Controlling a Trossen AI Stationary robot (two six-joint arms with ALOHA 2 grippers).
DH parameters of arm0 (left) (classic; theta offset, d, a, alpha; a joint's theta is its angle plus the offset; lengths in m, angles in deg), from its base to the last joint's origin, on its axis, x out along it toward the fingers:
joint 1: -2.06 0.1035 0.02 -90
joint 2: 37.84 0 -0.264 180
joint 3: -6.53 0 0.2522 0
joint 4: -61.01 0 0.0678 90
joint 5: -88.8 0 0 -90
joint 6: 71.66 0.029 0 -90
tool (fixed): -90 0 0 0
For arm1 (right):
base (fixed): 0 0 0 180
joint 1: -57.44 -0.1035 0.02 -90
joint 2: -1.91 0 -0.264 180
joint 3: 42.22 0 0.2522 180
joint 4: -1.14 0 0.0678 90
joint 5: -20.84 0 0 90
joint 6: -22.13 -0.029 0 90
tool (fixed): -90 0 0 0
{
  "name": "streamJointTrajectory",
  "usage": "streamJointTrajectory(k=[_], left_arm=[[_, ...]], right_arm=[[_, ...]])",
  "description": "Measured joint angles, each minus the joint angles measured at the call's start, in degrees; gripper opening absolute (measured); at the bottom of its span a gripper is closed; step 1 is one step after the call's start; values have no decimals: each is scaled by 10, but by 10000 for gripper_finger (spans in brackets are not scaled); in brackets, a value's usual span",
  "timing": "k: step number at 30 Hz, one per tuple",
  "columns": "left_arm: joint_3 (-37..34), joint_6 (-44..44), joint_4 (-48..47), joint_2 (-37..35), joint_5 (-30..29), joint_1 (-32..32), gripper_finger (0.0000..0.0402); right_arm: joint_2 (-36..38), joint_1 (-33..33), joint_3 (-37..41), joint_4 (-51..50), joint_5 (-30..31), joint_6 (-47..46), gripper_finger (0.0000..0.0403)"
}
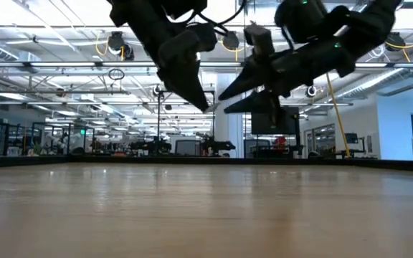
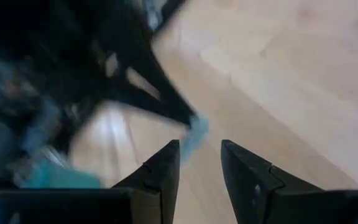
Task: Pick and place Stevia / Truvia into bins
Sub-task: Put the light green stevia packet into the transparent bin
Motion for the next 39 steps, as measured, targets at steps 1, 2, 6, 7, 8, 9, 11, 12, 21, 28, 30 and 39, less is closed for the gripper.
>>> streamJointTrajectory(k=[1,2,6,7,8,9,11,12,21,28,30,39], left_arm=[[5,0,-2,-1,-6,0,6],[10,0,-3,-1,-13,0,10],[22,-1,-29,-1,-26,1,27],[23,-4,-31,-1,-27,1,28],[23,-9,-37,-1,-27,1,29],[23,-14,-41,-1,-27,2,29],[23,-17,-48,-1,-27,2,30],[23,-17,-49,-1,-27,2,30],[23,-17,-24,-1,-25,2,30],[23,-32,-16,-1,-22,2,31],[23,-37,-15,-1,-22,2,31],[23,-57,-15,-1,-20,1,31]], right_arm=[[-11,-1,-14,-23,-9,19,112],[-23,-1,-29,-38,-11,27,112],[-48,0,-66,-60,-11,22,112],[-53,0,-69,-60,-9,23,112],[-55,1,-70,-60,-10,23,112],[-56,3,-70,-62,-10,21,112],[-60,6,-70,-62,-11,15,112],[-61,8,-70,-61,-12,14,112],[-59,7,-70,-26,-42,36,94],[-60,12,-70,-40,-38,43,94],[-60,15,-70,-40,-39,43,90],[-60,15,-70,-43,-68,55,35]])
